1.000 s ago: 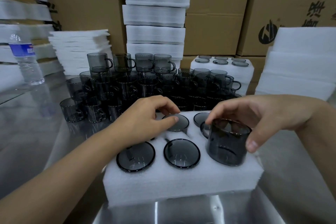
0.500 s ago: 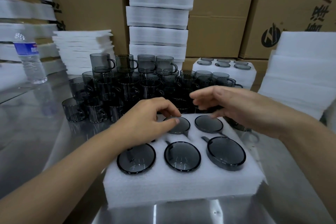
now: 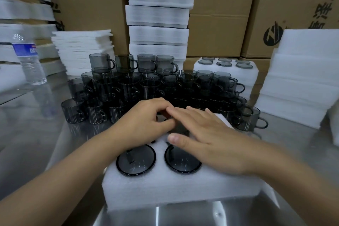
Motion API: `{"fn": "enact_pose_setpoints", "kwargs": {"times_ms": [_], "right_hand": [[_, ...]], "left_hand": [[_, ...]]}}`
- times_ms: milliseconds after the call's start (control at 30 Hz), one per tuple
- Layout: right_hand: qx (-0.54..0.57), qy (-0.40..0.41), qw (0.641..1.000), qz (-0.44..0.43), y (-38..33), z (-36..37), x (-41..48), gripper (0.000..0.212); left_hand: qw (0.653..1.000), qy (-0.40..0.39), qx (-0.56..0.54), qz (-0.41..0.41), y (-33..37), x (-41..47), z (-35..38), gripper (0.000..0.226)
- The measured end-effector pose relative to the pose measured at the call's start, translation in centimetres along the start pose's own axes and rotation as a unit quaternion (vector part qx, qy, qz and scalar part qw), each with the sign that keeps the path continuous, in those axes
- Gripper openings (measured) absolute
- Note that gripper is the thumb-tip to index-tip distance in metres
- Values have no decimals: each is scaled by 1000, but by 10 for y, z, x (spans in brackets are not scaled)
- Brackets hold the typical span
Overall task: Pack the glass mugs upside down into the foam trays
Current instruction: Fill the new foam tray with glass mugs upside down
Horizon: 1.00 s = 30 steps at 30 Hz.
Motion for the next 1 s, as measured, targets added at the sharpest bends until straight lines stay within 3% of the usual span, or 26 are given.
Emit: {"fn": "enact_pose_setpoints", "kwargs": {"times_ms": [1000], "right_hand": [[-63,0,998,-25,3,7,5,69]], "left_hand": [[1000,-6,15,13,-5,1,3,17]]}}
Point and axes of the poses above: each hand's wrist, its own x-axis towards the middle knuckle, its own z-axis out of the palm, y = z × x, the point moved 8 cm from there along x, towards the middle knuckle, and after that the axes turned 7 degrees about y, right-handed, at the moved point
